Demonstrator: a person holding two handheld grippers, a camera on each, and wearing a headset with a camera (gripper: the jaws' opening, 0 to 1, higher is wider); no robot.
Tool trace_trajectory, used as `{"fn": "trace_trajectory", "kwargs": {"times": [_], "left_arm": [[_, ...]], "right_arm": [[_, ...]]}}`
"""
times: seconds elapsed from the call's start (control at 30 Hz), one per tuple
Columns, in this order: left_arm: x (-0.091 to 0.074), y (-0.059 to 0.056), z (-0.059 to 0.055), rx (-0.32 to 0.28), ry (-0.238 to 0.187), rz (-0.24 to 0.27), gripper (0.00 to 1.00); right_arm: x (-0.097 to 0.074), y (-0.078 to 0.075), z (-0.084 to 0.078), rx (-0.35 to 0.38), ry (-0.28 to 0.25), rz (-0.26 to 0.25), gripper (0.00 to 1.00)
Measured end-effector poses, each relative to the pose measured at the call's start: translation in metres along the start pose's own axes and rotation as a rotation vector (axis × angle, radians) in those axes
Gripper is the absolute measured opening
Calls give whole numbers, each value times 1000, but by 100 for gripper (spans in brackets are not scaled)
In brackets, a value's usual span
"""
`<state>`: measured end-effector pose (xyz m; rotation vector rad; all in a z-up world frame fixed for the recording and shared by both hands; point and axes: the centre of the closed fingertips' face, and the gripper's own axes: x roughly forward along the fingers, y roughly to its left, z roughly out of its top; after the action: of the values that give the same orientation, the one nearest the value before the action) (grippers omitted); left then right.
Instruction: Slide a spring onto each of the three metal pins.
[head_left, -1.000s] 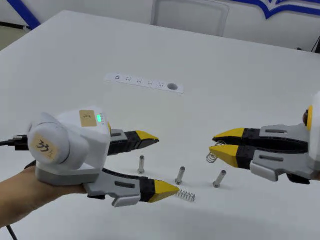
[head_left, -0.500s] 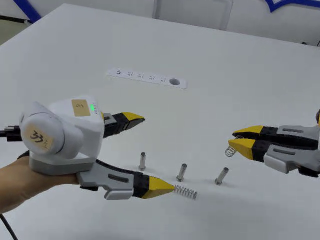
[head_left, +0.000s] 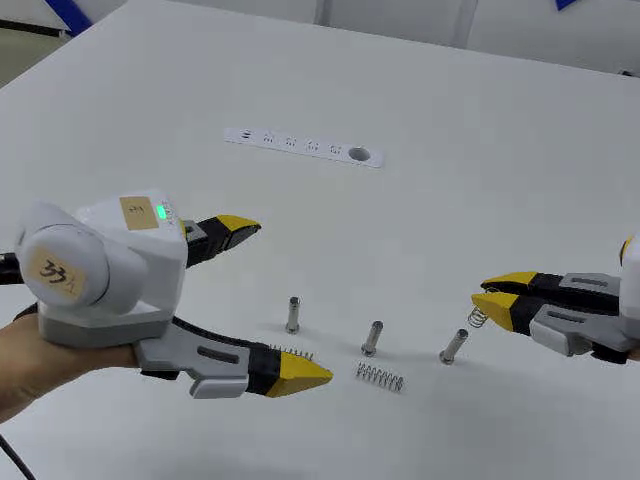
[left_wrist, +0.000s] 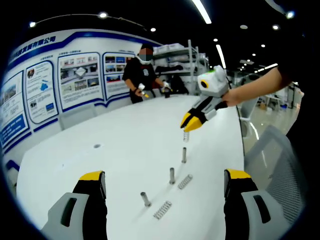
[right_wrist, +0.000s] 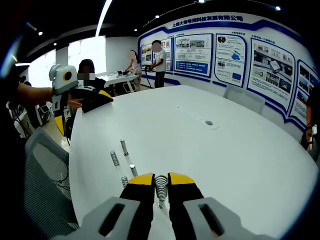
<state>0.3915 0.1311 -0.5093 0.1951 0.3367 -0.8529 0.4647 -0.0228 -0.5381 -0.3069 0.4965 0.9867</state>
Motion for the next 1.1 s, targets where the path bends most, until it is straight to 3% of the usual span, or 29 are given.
{"fn": "trace_trajectory", "kwargs": {"times": [0.47,1.1], "left_arm": [[-10,4,-15,-25,33,24,100],[-8,2,-17,-25,52,18,100]], "right_arm": [[16,-3,-18,34,37,-5,11],[17,-3,-21,52,48,-12,11]]}}
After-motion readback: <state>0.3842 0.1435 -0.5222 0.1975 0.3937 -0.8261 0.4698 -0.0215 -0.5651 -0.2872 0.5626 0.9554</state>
